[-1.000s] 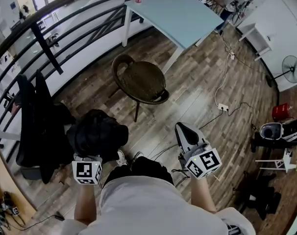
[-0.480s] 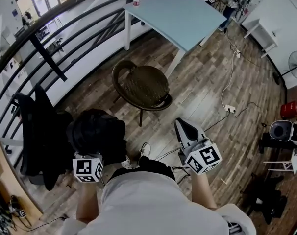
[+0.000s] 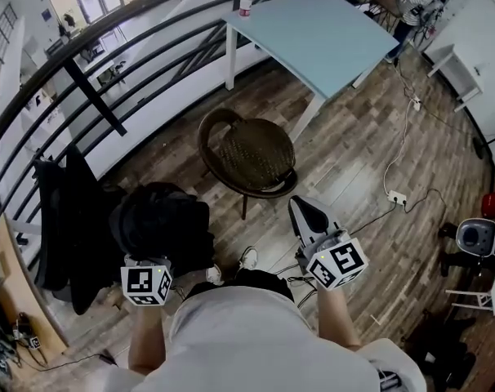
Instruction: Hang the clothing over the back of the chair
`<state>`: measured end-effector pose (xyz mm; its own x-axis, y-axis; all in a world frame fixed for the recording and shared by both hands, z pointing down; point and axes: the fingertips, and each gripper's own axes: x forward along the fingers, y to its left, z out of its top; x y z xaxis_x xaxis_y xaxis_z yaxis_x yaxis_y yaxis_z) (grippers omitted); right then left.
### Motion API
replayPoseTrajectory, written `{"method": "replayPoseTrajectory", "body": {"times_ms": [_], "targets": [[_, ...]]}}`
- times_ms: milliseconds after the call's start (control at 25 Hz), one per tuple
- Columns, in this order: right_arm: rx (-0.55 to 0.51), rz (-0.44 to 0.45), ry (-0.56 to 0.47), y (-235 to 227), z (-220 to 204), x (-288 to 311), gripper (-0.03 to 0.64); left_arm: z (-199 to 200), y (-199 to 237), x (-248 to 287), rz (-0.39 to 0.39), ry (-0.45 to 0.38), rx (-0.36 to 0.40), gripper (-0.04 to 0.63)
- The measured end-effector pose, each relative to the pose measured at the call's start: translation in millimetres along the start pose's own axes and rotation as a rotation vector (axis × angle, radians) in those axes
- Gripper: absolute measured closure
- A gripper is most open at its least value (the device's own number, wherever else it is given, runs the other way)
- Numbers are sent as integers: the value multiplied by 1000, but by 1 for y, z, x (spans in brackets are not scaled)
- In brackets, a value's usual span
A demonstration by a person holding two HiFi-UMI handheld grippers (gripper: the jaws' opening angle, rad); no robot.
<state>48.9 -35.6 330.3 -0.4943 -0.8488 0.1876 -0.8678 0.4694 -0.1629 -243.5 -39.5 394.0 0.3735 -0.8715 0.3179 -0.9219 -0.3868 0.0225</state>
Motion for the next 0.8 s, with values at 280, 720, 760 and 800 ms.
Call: {"method": "replayPoseTrajectory", "body": {"times_ms": [280, 720, 760, 800], "targets": [[33, 36, 37, -16, -20, 16, 598, 0, 6, 16, 40, 34, -8, 502], [26, 76, 71, -38, -45, 41, 598, -6, 7, 78, 33, 99, 17, 500], [30, 79, 76, -39, -49, 42, 598, -7, 7, 87, 25, 108, 20, 500], [35, 82, 82, -41, -54, 43, 598, -7, 8, 97, 16, 120, 23, 500]]}}
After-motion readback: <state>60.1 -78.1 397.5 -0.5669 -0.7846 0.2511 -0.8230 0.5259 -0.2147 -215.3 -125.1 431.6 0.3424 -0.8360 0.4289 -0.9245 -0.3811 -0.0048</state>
